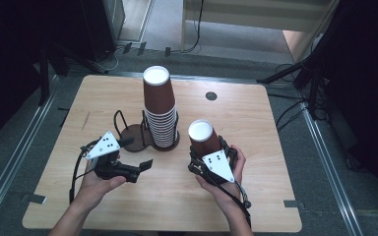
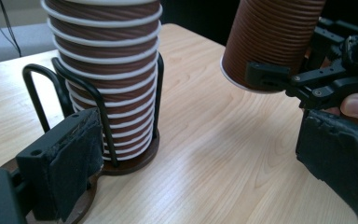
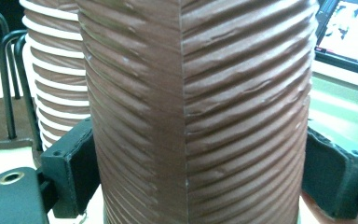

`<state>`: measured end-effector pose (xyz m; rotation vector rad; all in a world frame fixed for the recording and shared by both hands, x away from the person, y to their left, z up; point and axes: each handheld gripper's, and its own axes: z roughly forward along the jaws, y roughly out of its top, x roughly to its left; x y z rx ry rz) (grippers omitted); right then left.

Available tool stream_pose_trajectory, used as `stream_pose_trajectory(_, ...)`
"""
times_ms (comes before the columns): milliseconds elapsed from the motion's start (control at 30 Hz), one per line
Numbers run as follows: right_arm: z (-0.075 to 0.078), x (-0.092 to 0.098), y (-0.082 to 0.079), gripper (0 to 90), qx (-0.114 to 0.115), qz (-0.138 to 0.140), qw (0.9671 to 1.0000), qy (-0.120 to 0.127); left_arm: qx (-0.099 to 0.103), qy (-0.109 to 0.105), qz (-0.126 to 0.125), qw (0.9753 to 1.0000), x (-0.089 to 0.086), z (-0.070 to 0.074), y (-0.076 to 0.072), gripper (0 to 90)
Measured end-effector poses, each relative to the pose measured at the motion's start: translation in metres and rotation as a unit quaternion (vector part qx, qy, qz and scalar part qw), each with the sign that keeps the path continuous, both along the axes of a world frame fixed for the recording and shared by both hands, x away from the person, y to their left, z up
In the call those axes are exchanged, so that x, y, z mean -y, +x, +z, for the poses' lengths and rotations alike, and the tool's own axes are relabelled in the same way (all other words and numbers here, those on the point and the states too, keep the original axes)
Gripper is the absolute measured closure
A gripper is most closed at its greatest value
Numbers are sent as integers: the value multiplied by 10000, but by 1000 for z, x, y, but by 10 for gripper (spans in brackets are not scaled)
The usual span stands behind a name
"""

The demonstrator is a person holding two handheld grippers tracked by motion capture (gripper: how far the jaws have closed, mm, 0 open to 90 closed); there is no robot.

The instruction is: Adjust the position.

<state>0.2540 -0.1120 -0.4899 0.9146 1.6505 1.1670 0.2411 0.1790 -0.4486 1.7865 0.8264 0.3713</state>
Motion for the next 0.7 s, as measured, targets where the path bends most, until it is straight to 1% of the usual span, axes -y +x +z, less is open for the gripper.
stream_pose_trajectory(100, -3, -5, -1, 113, 38, 34, 9999, -135, -4, -44, -20, 10000, 1, 1, 0, 17)
stream_pose_trajectory(167, -5, -7, -2, 113, 78, 55, 9997, -221, -13, -47, -76, 10000, 2, 1, -1, 17)
stream_pose_trajectory(267, -9, -12, -3, 114, 124, 95, 9992, -358, -25, -29, -149, 9999, 3, 1, -1, 17)
stream_pose_trajectory(400, -14, -18, -5, 114, 190, 157, 9980, -591, -49, 58, -206, 9998, 6, 1, -1, 17)
stream_pose_trajectory(433, -15, -20, -5, 114, 209, 163, 9974, -663, -59, 68, -213, 9997, 6, 0, -1, 17)
stream_pose_trajectory(567, -20, -27, -9, 114, 377, 261, 9938, -1014, -98, 90, -278, 9995, 8, 0, -1, 17)
stream_pose_trajectory(633, -22, -30, -10, 114, 441, 320, 9919, -1151, -112, 121, -321, 9993, 9, 0, -1, 17)
stream_pose_trajectory(700, -24, -34, -12, 113, 476, 385, 9907, -1212, -126, 125, -347, 9992, 10, -1, -2, 17)
